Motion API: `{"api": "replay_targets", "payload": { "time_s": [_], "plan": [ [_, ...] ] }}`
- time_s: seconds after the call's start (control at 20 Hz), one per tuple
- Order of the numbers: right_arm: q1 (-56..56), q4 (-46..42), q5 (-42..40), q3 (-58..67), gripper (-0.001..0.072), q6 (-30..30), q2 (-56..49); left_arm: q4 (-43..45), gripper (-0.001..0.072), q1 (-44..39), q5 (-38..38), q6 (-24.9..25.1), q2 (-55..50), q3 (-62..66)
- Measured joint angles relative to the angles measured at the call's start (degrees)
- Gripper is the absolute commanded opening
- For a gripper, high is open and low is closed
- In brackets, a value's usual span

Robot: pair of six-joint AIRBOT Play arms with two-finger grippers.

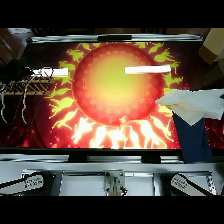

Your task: Fold the shirts.

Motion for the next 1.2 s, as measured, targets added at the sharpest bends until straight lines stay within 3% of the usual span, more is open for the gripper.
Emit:
{"api": "replay_targets", "payload": {
  "time_s": [0.3, 0.6, 0.65, 0.7, 0.75, 0.95, 1.2],
  "plan": [
    [-4.3, -12.2, 6.4, -2.0, 0.0044, 4.0, 2.4, -0.4, 0.0036, 0.0, 0.0, 1.1, 0.0, 0.0],
    [-5.0, -19.2, 9.7, -17.8, 0.0056, 7.6, 7.1, -1.4, 0.0036, 0.0, -0.1, 2.2, 0.0, 0.0],
    [-5.0, -20.2, 9.4, -21.6, 0.0165, 8.6, 8.4, -1.5, 0.0036, 0.0, -0.1, 2.4, 0.0, 0.0],
    [-5.1, -20.8, 8.4, -25.1, 0.0428, 9.8, 9.5, -1.7, 0.0036, 0.0, -0.1, 2.4, 0.0, 0.0],
    [-5.1, -21.4, 7.3, -28.8, 0.0537, 10.9, 10.7, -1.7, 0.0036, -0.1, -0.1, 2.6, 0.0, 0.0],
    [-5.1, -21.3, 2.9, -35.9, 0.0536, 12.6, 12.9, -1.9, 0.0035, -1.0, -0.1, 2.8, 0.0, 0.0],
    [-2.2, -17.4, -7.8, -23.6, 0.0534, 8.8, 13.5, 1.4, 0.0034, -4.8, 0.1, 3.0, -0.1, 0.0]
  ]
}}
